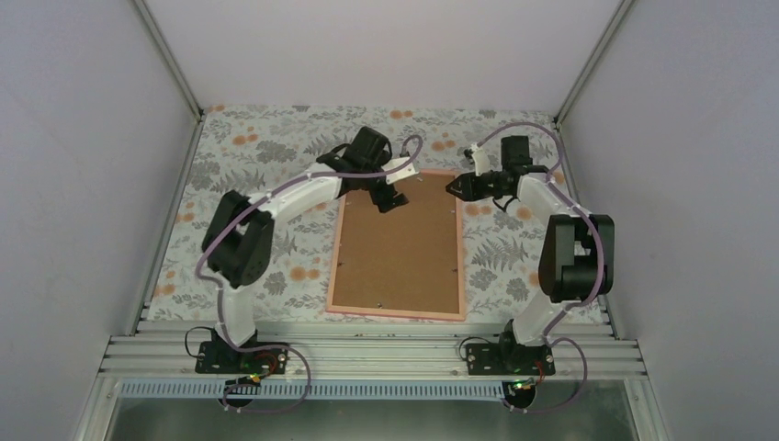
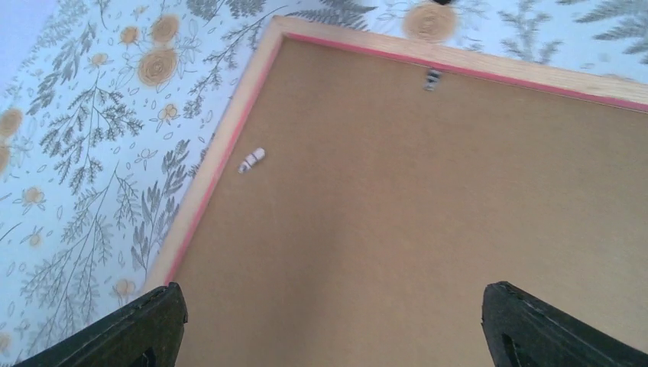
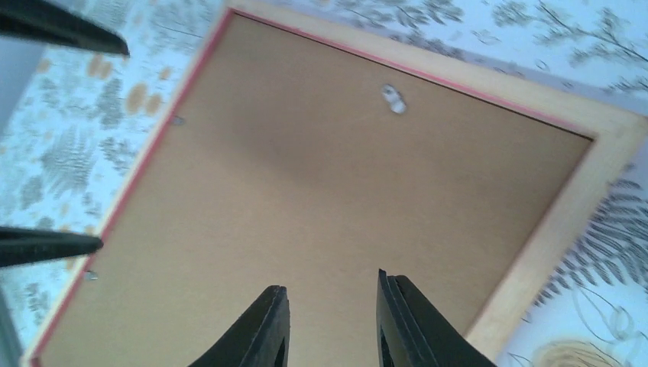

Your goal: Put the photo into the frame

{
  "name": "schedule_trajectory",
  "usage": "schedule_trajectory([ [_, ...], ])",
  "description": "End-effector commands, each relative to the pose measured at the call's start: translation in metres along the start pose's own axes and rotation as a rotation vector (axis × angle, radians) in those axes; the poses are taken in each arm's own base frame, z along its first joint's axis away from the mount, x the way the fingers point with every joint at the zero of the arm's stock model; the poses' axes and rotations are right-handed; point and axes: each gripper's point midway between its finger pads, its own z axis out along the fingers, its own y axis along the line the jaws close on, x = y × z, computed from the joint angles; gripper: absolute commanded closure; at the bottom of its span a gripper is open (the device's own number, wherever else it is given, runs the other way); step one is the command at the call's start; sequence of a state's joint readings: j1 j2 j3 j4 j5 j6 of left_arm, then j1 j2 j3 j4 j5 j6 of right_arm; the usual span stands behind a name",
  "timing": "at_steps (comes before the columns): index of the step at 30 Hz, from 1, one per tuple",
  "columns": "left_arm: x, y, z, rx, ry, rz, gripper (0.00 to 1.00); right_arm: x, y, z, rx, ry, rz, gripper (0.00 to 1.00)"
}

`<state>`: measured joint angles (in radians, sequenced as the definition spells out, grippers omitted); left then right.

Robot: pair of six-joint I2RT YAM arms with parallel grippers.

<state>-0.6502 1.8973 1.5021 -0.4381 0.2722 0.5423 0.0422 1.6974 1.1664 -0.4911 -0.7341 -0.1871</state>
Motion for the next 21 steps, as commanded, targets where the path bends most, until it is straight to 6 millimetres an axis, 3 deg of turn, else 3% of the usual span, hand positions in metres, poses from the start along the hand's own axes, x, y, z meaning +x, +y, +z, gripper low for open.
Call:
schedule_trajectory([
  [1,-0.013,0.035,0.031,-0.011,-0.028,-0.005,0.04,0.006,-0.034,0.004,0.114,0.032,0.002,0.71],
  [2,-0.008,0.04,0.04,0.005,-0.023,-0.021,0.05,0.01,-0.041,0.004,0.126,0.04,0.02,0.71],
  [4,-0.016,0.058,0.05,0.009,-0.048,-0.039,0.08,0.017,-0.05,0.006,0.139,0.055,0.05,0.71],
  [5,-0.007,0.062,0.064,0.039,-0.028,-0.059,0.11,0.02,-0.054,0.007,0.145,0.063,0.062,0.71],
  [8,-0.005,0.07,0.086,0.096,-0.009,-0.084,0.19,0.027,-0.062,0.013,0.154,0.075,0.087,0.67],
  [14,0.001,0.073,0.114,0.164,-0.009,-0.094,0.23,0.029,-0.076,0.026,0.163,0.087,0.136,0.62],
  [21,0.025,0.073,0.142,0.165,0.042,-0.087,0.24,0.037,-0.091,0.038,0.182,0.107,0.192,0.62],
])
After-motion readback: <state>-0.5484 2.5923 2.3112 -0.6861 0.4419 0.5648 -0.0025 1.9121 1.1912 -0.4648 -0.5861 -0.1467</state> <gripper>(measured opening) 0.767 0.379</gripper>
